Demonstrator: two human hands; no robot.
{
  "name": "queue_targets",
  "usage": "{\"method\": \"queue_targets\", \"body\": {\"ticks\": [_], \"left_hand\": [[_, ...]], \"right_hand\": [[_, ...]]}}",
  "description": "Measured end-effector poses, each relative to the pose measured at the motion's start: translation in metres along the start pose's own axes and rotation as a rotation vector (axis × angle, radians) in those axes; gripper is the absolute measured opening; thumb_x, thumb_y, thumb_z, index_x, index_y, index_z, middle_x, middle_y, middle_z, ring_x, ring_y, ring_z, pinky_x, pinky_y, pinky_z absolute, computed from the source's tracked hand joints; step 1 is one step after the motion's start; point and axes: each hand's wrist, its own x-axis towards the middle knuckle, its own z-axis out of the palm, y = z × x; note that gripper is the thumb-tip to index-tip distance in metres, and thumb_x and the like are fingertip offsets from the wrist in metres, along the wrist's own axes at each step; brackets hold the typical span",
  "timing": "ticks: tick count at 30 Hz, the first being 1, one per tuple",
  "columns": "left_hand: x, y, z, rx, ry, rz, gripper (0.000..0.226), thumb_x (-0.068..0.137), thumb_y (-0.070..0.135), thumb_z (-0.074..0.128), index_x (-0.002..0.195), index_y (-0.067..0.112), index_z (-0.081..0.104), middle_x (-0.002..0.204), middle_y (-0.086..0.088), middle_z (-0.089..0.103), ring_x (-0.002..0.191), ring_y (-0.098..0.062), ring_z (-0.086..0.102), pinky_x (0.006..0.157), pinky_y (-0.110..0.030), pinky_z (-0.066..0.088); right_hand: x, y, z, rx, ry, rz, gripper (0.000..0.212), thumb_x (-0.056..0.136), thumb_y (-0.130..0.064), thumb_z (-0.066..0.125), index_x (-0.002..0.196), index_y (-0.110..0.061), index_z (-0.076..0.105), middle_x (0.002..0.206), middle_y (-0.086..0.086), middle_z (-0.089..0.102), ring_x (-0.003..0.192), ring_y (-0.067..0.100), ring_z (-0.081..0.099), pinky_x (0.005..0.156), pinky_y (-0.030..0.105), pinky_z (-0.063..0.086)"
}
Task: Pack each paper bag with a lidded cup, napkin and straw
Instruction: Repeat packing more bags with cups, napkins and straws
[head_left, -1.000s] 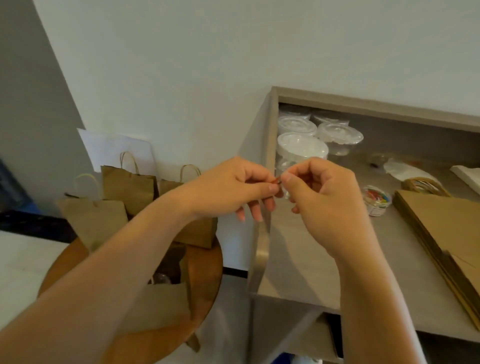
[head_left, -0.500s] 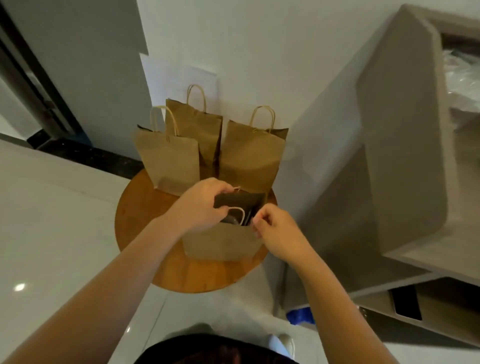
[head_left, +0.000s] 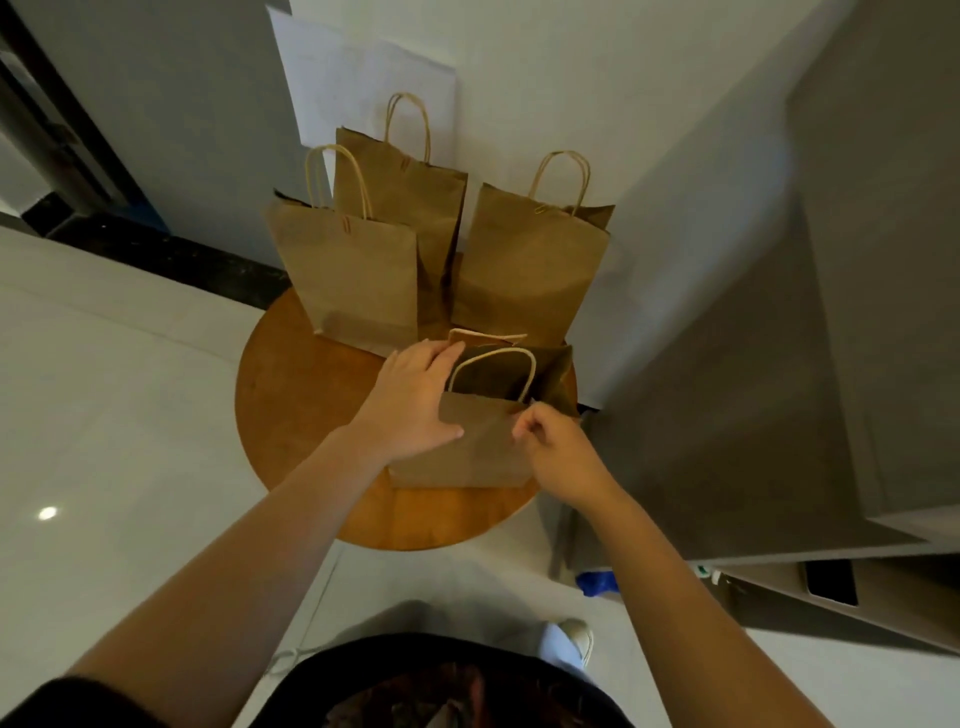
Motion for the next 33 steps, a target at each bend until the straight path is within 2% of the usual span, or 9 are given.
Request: {"method": "queue_targets", "body": {"ticks": [4, 9, 14, 17, 19, 23, 27, 29, 33], "left_hand": [[0.013, -0.004, 0.005, 0.044, 0.056, -0.069, 0.08, 0.076, 0.043, 0.074, 0.142, 0.025, 0.033, 0.153, -0.007, 0.023, 0.142, -0.026, 0.018, 0.115, -0.05, 0.012], [0.031, -0.01, 0.003, 0.099, -0.042, -0.055, 0.071, 0.081, 0.041, 0.069, 0.142, 0.027, 0.035, 0.153, -0.002, 0.027, 0.144, -0.024, 0.013, 0.114, -0.056, 0.004], [0.044, -0.002, 0.002, 0.159, -0.122, 0.03, 0.059, 0.088, 0.033, 0.063, 0.142, 0.026, 0.038, 0.139, 0.001, 0.046, 0.133, -0.02, 0.037, 0.115, -0.05, 0.01], [0.048, -0.001, 0.006, -0.033, -0.135, 0.04, 0.046, 0.087, 0.021, 0.064, 0.129, 0.026, 0.045, 0.124, 0.0, 0.058, 0.113, -0.02, 0.056, 0.1, -0.039, 0.044], [0.046, -0.003, 0.007, -0.096, -0.14, 0.023, 0.044, 0.088, 0.019, 0.063, 0.125, 0.026, 0.041, 0.116, -0.001, 0.062, 0.102, -0.02, 0.062, 0.086, -0.035, 0.053], [0.047, -0.01, 0.007, -0.115, -0.169, -0.007, 0.05, 0.091, 0.022, 0.059, 0.137, 0.03, 0.043, 0.115, 0.001, 0.064, 0.103, -0.021, 0.061, 0.084, -0.035, 0.051], [0.052, -0.011, 0.008, -0.131, -0.207, -0.053, 0.019, 0.094, 0.025, 0.055, 0.106, 0.022, 0.069, 0.102, 0.0, 0.066, 0.093, -0.019, 0.06, 0.079, -0.03, 0.047], [0.052, -0.009, 0.008, -0.129, -0.235, -0.045, 0.018, 0.096, 0.025, 0.052, 0.102, 0.022, 0.069, 0.095, 0.002, 0.062, 0.087, -0.017, 0.058, 0.076, -0.028, 0.045], [0.052, -0.007, 0.011, -0.139, -0.258, -0.026, 0.021, 0.096, 0.026, 0.051, 0.106, 0.02, 0.068, 0.102, 0.0, 0.065, 0.091, -0.016, 0.06, 0.081, -0.031, 0.048]], "right_hand": [[0.008, 0.0, 0.003, -0.069, -0.019, -0.009, 0.016, 0.098, -0.021, 0.045, 0.083, -0.028, 0.049, 0.1, -0.004, 0.054, 0.099, 0.012, 0.052, 0.093, 0.03, 0.046], [0.016, 0.013, 0.0, -0.181, 0.353, 0.039, 0.007, 0.093, -0.014, 0.053, 0.088, -0.017, 0.056, 0.126, 0.002, 0.037, 0.121, 0.021, 0.032, 0.1, 0.03, 0.033], [0.025, 0.019, 0.004, -0.094, 0.266, 0.075, 0.011, 0.095, -0.013, 0.051, 0.087, -0.017, 0.058, 0.151, -0.001, 0.02, 0.139, 0.023, 0.017, 0.111, 0.033, 0.026], [0.039, 0.014, 0.002, -0.11, 0.222, 0.032, 0.011, 0.097, -0.014, 0.047, 0.099, -0.014, 0.058, 0.14, -0.001, 0.036, 0.128, 0.018, 0.036, 0.098, 0.018, 0.029], [0.047, 0.01, 0.0, -0.146, 0.22, -0.008, 0.01, 0.097, -0.012, 0.047, 0.094, -0.014, 0.056, 0.124, 0.0, 0.046, 0.115, 0.016, 0.046, 0.092, 0.017, 0.033], [0.052, 0.006, 0.002, -0.193, 0.252, -0.066, 0.01, 0.095, -0.011, 0.049, 0.09, -0.014, 0.057, 0.109, -0.002, 0.046, 0.11, 0.017, 0.045, 0.089, 0.019, 0.035], [0.036, 0.003, 0.019, -0.254, 0.535, -0.264, 0.009, 0.093, -0.017, 0.056, 0.092, -0.013, 0.064, 0.114, 0.001, 0.048, 0.109, 0.014, 0.039, 0.09, 0.022, 0.038], [0.033, 0.0, 0.024, -0.276, 0.476, -0.377, 0.01, 0.093, -0.015, 0.056, 0.094, -0.012, 0.066, 0.1, -0.002, 0.051, 0.092, 0.008, 0.045, 0.076, 0.015, 0.04], [0.044, -0.011, 0.02, -0.01, 0.253, -0.197, 0.012, 0.096, -0.018, 0.05, 0.091, -0.024, 0.059, 0.094, -0.009, 0.056, 0.083, 0.0, 0.052, 0.073, 0.011, 0.041]]}}
